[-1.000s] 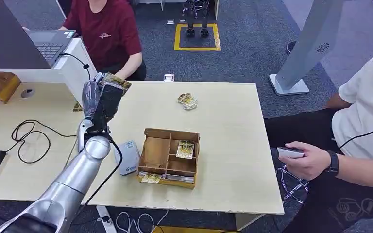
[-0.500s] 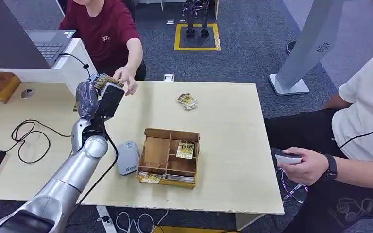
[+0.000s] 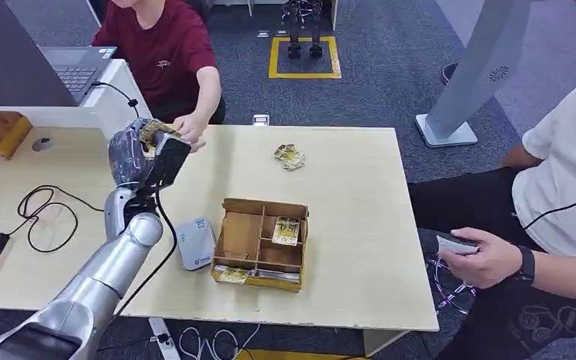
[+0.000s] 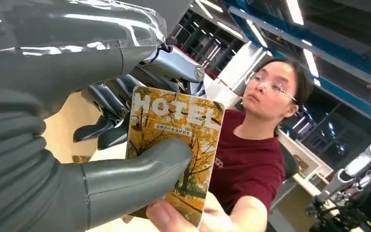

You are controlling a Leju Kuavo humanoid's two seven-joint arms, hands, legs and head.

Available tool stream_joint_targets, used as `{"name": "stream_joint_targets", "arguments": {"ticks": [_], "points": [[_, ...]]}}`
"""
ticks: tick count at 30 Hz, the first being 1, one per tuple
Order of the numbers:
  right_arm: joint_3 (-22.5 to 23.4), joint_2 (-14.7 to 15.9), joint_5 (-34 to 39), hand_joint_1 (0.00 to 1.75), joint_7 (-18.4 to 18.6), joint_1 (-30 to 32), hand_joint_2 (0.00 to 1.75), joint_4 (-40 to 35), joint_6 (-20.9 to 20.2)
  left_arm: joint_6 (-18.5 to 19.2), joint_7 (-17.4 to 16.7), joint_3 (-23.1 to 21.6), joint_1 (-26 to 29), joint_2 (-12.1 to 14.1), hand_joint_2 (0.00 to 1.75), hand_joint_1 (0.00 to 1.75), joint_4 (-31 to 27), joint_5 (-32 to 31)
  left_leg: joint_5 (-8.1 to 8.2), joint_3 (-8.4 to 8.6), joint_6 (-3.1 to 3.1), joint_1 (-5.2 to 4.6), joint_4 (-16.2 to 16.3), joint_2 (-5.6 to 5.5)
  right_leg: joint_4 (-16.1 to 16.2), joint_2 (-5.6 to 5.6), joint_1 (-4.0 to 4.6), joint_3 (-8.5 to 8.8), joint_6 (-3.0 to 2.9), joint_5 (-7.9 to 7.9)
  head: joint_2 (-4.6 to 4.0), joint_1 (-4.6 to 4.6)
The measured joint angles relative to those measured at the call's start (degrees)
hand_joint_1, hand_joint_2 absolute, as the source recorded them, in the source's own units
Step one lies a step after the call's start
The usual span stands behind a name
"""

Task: Pass the card to the sensor for recognition and then transmit it.

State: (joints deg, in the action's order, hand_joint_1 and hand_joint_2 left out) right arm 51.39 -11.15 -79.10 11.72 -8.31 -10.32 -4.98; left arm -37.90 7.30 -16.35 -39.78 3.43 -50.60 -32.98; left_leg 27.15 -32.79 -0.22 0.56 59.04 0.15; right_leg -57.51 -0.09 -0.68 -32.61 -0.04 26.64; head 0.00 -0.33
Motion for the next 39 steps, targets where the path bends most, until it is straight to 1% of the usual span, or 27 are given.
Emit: {"name": "stream_joint_targets", "arguments": {"ticks": [3,4,7,9,12,16,17,18,20,24,26,28,32,35,36,39], "points": [[-0.13,0.0,0.22,0.0,0.0,-0.02,0.0,0.0,0.0,-0.02,-0.02,0.24,-0.02,0.04,1.75,1.75,0.35,-0.55,0.0,-0.01,0.0,0.0,0.0,0.0,0.0,0.0,0.0,0.0,0.0,0.0,0.0,-0.02],[-0.2,0.0,0.37,0.0,0.0,-0.03,0.0,0.0,-0.04,-0.02,0.0,0.3,-0.03,0.04,1.75,0.0,0.46,-0.68,0.0,-0.01,0.0,0.0,0.0,0.0,0.0,0.0,0.0,0.0,0.0,0.0,0.0,0.0],[-0.65,0.0,0.26,0.0,0.0,-0.03,0.0,0.0,-0.07,0.11,0.96,0.37,-0.04,0.2,1.75,0.0,0.5,-0.59,0.0,-0.01,0.0,0.0,0.0,0.0,0.0,-0.01,0.0,0.0,0.0,0.0,0.0,0.0],[-0.94,0.0,0.39,0.0,0.0,-0.03,0.0,0.0,-0.09,0.57,1.66,0.64,-0.02,0.22,1.75,0.0,0.5,0.88,0.0,-0.01,0.0,0.0,0.0,0.0,0.0,0.0,0.0,0.0,0.0,0.0,0.0,0.0],[-1.16,0.0,0.94,0.0,0.0,-0.02,0.0,0.0,-0.07,3.59,2.27,1.38,0.0,0.17,1.75,0.0,0.5,4.35,-0.01,-0.01,-0.01,0.0,0.0,0.0,0.0,0.0,0.0,-0.01,0.0,0.0,0.0,-0.02],[-1.31,0.0,1.36,0.0,0.0,-0.01,0.0,0.0,-0.07,5.82,3.13,1.68,0.02,0.26,1.75,0.0,0.44,5.73,-0.01,-0.02,-0.01,0.0,0.0,0.0,0.0,-0.01,0.0,-0.01,0.0,0.0,0.0,-0.02],[-1.38,0.0,1.49,0.0,0.0,-0.01,0.0,0.0,-0.07,7.37,3.72,1.68,0.14,0.48,1.75,0.0,0.33,6.5,-0.01,-0.03,-0.01,0.0,-0.01,0.0,-0.01,-0.01,0.0,0.0,0.0,0.0,0.0,0.0],[-1.4,0.0,1.88,0.0,-0.02,0.01,0.0,0.0,-0.07,9.73,4.67,1.68,0.64,0.79,1.75,0.0,-0.34,7.86,-0.01,-0.03,-0.01,0.0,-0.01,0.0,-0.01,0.0,0.0,0.0,0.0,0.0,0.0,-0.02],[-1.38,0.0,2.78,0.0,-0.35,0.16,0.0,0.0,-0.07,13.34,6.65,1.66,2.87,1.96,1.75,0.0,-3.31,10.15,0.0,-0.02,-0.02,0.0,-0.02,0.08,-0.01,0.09,0.0,-0.02,0.0,0.0,0.0,-0.02],[-1.38,0.09,4.13,0.0,-0.55,0.99,0.0,0.0,0.07,18.69,7.63,1.55,9.3,4.48,1.75,0.0,-12.21,13.07,0.04,-0.05,-0.02,0.0,-0.02,0.12,-0.01,0.17,0.0,-0.12,-0.01,0.03,0.0,-0.02],[-1.38,0.13,4.76,0.0,-0.74,1.36,0.0,0.0,0.22,19.98,8.13,1.31,12.48,5.86,1.75,0.0,-16.69,12.92,0.04,-0.12,-0.02,0.0,-0.04,0.12,-0.01,0.16,0.0,-0.18,0.0,0.04,0.0,-0.02],[-1.38,0.17,5.44,0.0,-1.09,1.58,0.0,0.0,0.39,21.01,9.51,0.61,15.96,7.5,1.75,0.0,-21.02,11.08,0.05,-0.15,-0.02,0.0,-0.05,0.12,-0.01,0.16,0.0,-0.21,0.0,0.04,0.0,-0.02],[-1.38,0.22,6.06,0.0,-1.55,1.86,0.0,0.0,0.48,24.08,14.64,-1.94,22.99,10.87,1.75,0.0,-29.01,7.26,0.06,-0.17,-0.01,0.0,-0.06,0.17,-0.01,0.18,0.0,-0.26,0.0,0.05,0.0,-0.02],[-1.38,0.28,6.69,0.0,-1.55,2.03,0.0,0.0,0.61,26.12,17.21,-4.4,27.44,13.73,1.75,0.0,-34.24,5.68,0.06,-0.18,0.0,0.0,-0.06,0.17,-0.01,0.17,0.0,-0.28,0.0,0.05,0.0,-0.04],[-1.38,0.33,6.75,0.0,-1.55,2.08,0.0,0.0,0.61,26.25,17.85,-5.15,28.66,14.91,1.75,0.0,-36.1,5.34,0.06,-0.19,0.0,0.0,-0.06,0.17,0.0,0.17,0.0,-0.28,0.0,0.05,0.0,-0.02],[-1.38,0.42,6.75,0.0,-1.55,2.21,0.0,-0.02,0.59,25.83,18.56,-6.23,30.98,16.63,1.75,0.0,-39.54,4.39,0.06,-0.21,0.0,0.0,-0.06,0.15,0.0,0.14,0.0,-0.29,0.01,0.05,0.0,-0.02]]}}
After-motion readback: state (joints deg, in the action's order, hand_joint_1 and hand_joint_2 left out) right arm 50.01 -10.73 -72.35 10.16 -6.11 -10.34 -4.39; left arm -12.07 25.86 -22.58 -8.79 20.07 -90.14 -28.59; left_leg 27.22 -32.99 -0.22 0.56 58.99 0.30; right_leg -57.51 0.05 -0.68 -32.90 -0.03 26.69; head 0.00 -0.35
